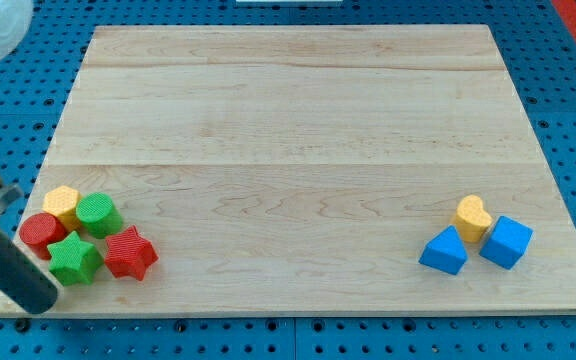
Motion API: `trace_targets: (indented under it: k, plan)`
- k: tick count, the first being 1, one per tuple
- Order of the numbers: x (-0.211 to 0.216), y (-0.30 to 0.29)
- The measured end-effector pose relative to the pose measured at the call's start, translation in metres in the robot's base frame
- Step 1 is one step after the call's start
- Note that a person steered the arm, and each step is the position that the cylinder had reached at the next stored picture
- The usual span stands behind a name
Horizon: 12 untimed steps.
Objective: Move the blue tringle towards the group of blocks
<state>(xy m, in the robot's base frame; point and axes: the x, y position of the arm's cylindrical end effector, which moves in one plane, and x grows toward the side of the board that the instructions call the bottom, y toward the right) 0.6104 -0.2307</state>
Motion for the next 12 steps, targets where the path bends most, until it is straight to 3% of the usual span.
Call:
trace_targets:
  k: [1, 2, 3, 5, 6, 9, 10, 11, 12]
  plan:
    - [-0.013, 0.007]
    - [0.007, 0.018]
    - [0.006, 0.135]
    - [0.008, 0.43]
    - [-0.019, 0.485]
    - [-0.069, 0.328]
    - [-0.068, 0.332]
    - [-0.062, 0.414]
    - [-0.023, 0.407]
